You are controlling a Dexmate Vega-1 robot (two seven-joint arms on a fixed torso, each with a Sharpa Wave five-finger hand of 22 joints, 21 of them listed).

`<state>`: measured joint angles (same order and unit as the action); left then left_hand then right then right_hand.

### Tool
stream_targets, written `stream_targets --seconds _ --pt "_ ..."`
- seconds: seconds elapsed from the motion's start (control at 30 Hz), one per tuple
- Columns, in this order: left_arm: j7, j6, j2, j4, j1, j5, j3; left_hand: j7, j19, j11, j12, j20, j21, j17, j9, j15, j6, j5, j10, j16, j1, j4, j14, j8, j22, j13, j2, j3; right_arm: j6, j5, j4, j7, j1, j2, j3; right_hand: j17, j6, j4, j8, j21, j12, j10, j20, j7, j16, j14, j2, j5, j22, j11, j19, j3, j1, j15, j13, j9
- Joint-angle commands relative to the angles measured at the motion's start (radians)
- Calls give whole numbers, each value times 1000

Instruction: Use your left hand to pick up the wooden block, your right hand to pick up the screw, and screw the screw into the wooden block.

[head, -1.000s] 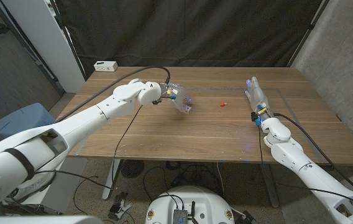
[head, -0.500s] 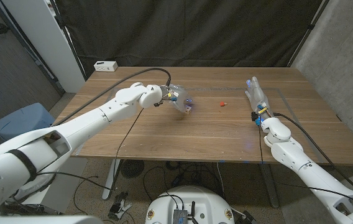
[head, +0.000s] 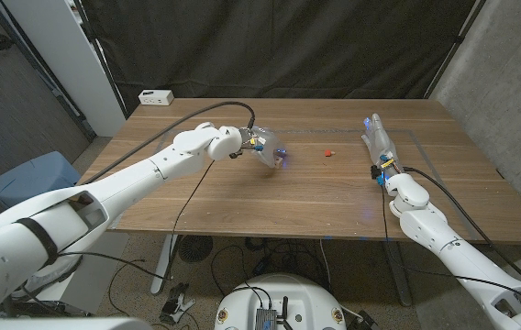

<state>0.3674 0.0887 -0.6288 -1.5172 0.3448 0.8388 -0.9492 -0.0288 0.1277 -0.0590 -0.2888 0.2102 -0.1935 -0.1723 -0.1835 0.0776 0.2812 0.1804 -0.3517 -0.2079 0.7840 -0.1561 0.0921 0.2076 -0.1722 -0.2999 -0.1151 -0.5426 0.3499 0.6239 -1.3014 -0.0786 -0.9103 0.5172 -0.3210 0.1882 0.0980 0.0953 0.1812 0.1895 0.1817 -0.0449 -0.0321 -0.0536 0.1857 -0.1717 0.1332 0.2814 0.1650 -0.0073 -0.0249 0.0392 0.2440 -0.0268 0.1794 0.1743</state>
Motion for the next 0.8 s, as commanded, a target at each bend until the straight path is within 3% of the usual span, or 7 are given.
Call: stream_targets --seconds 0.03,0.2,0.6,0.8 --pt "4 -15 -6 -16 8 15 -8 -1 -11 -3 -8 4 -5 -2 -4 -4 12 0 -12 -5 14 1 12 4 -3 -2 4 6 3 2 1 0 -3 0 2 2 1 -4 4 -2 7 -8 -22 -7 8 -22 -8 0 3 4 -4 -1 3 9 1 4" --pt "-15 -34 -9 -25 18 38 -7 -19 -17 -34 -11 4 -5 -2 -4 -11 31 0 -28 -4 22 -1 22 9 -3 -5 6 6 4 3 -2 -1 -6 1 4 2 1 -4 4 -2 7 -8 -22 -8 8 -21 -7 -1 3 4 -4 -1 3 9 1 4" --pt "-37 -48 -3 -17 18 75 -15 -29 -24 -59 -12 4 -3 -2 -5 -28 42 1 -41 -6 42 -7 42 9 -2 -8 7 5 9 5 -6 -8 -15 0 8 2 2 -5 5 -2 8 -6 -22 -12 8 -21 -7 -1 3 3 -4 0 3 9 1 4" --pt "-58 -59 0 -18 25 85 -15 -48 -33 -74 -20 3 -3 -2 -5 -49 79 1 -72 -8 59 -9 65 19 -2 -11 7 5 10 5 -13 -14 -23 3 11 2 3 -5 5 -2 8 -5 -22 -12 8 -20 -7 -1 3 3 -4 1 4 8 1 4"
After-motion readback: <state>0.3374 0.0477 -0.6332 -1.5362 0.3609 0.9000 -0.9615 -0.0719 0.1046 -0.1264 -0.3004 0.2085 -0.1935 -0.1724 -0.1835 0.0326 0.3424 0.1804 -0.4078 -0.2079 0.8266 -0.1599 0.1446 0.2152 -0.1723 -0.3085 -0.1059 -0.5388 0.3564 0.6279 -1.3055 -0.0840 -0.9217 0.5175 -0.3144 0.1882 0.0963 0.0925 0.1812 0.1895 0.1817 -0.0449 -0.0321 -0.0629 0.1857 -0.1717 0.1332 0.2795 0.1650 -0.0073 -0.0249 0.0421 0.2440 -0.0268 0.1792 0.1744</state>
